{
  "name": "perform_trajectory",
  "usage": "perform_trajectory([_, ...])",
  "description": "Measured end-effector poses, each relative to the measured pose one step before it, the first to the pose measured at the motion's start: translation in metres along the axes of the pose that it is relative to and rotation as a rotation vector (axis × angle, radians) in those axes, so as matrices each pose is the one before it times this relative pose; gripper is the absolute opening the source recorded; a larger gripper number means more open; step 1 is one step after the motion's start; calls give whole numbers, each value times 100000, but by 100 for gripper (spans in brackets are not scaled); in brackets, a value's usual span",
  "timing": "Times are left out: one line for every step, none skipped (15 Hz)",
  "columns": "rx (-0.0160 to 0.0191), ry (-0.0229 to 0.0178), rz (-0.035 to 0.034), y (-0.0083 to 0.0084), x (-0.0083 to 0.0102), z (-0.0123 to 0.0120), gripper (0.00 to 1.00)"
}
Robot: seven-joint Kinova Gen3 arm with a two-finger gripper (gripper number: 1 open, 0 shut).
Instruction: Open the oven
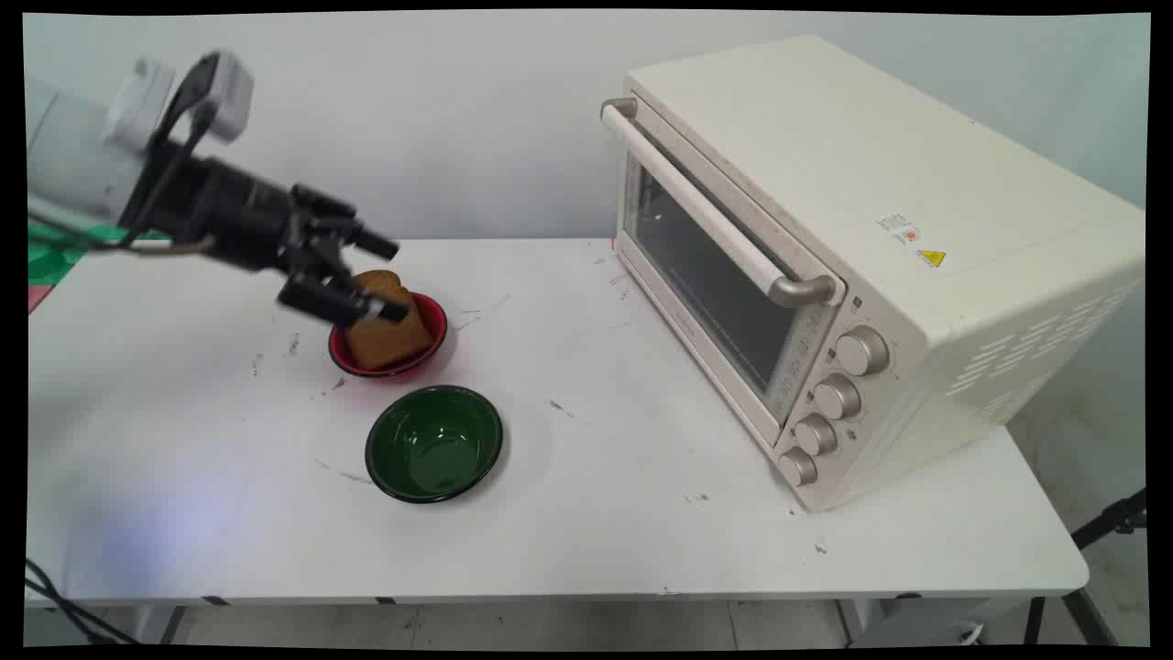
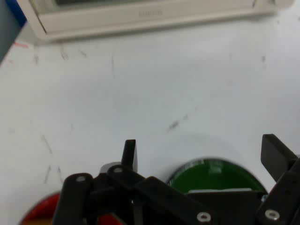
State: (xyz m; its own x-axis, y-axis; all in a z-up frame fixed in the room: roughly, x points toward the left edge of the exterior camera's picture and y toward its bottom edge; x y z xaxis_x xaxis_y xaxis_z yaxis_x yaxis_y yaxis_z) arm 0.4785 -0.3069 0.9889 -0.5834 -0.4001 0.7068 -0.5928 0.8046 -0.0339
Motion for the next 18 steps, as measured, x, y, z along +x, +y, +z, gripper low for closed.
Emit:
perform_trajectory([850,1222,-819,-78,1203,83,100])
perform_trajectory([811,1171,-767,-80,1311,115,100])
perform_trajectory([632,803,-492,-75,917,105,100])
perform_trajectory([1118,1353,-849,-171,1625,207,100])
perform_trajectory([976,1009,-619,-164,1423,273,100])
perform_trajectory([1158,1069,-564,-190,1633,417,100])
perform_trajectory([1044,775,-421,-150,1498,514,100])
perform_trajectory([721,417,-143,-47,1315,598,100])
perform_trajectory([826,274,-252,-82,1424,777,100])
perform_trajectory([705,15,-240,-42,1369,852,100])
perform_trajectory([415,-315,-41,26,1138,835,100])
perform_trajectory([417,-659,-58,73,1210,969,100])
perform_trajectory([233,-875,19,154,1099,986,100])
perform_trajectory([-33,-717,106,200,938,880,100])
perform_trajectory([-79,-700,16,194,1061,989,100])
perform_trajectory([-77,-711,-5,163,982,933,100])
perform_trajectory([-129,-661,51,99,795,796,100])
perform_trajectory([-268,-818,-15,113,838,874,100])
